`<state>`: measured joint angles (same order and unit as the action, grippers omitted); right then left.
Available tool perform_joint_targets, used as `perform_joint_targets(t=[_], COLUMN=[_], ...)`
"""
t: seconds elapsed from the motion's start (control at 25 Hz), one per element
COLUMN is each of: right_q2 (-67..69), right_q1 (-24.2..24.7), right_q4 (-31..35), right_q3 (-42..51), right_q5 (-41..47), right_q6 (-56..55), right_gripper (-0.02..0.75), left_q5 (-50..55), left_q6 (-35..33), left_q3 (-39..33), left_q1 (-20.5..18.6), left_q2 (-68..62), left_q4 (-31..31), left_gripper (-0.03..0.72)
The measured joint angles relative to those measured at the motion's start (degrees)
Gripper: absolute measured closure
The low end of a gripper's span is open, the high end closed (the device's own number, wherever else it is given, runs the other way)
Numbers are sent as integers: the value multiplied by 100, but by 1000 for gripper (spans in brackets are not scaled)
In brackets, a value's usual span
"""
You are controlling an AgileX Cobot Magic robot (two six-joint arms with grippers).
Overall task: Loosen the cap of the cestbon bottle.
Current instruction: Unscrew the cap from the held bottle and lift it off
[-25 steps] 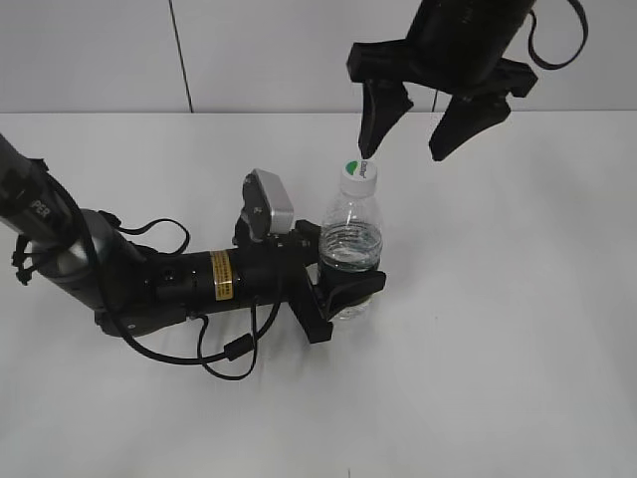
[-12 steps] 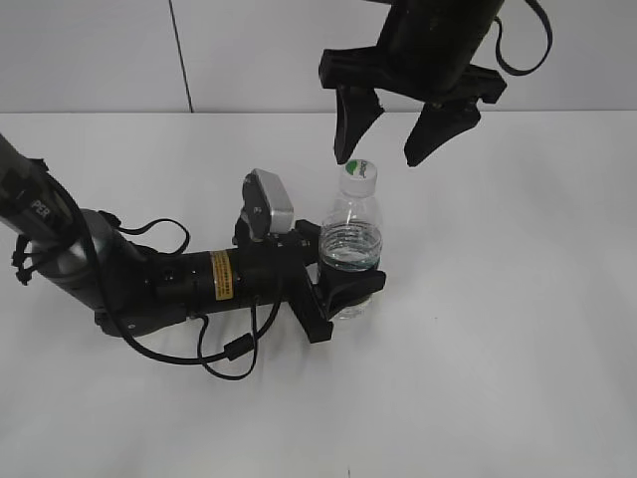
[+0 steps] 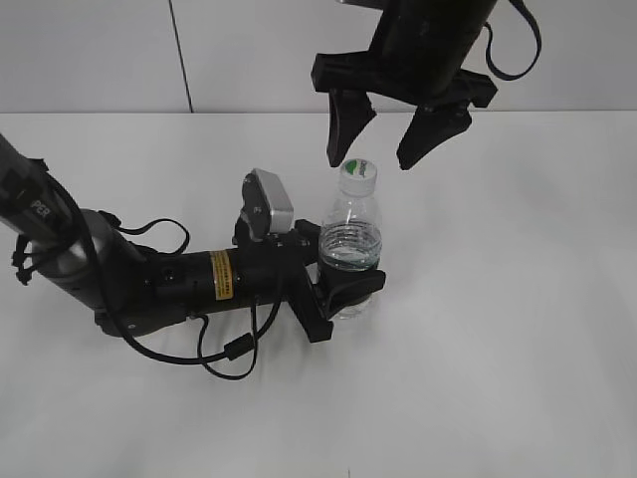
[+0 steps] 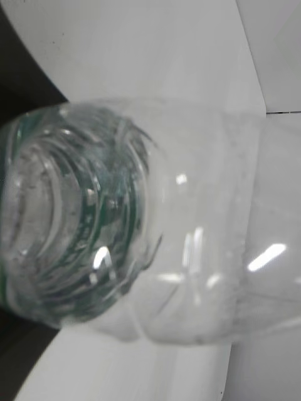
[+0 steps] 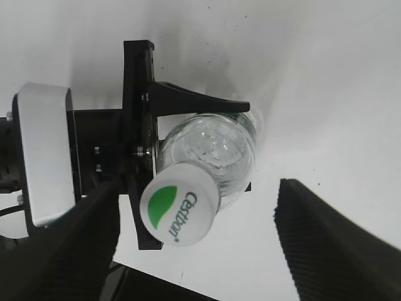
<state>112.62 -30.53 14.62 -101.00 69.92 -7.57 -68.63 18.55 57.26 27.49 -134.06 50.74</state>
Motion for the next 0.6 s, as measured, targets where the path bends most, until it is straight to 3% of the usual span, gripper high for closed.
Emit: perform_joint_targets(t=[0.6], right_q2=[66], right_q1=[-146], right_q4=[-17], right_q3=[0], right_q5=[0], right_q6=[53], right_gripper=[147], left_q5=[0], left_q6=[0], left_q3=[0], left_q1=[0], left_q2=[0], left_q4=[-10], left_gripper=[285])
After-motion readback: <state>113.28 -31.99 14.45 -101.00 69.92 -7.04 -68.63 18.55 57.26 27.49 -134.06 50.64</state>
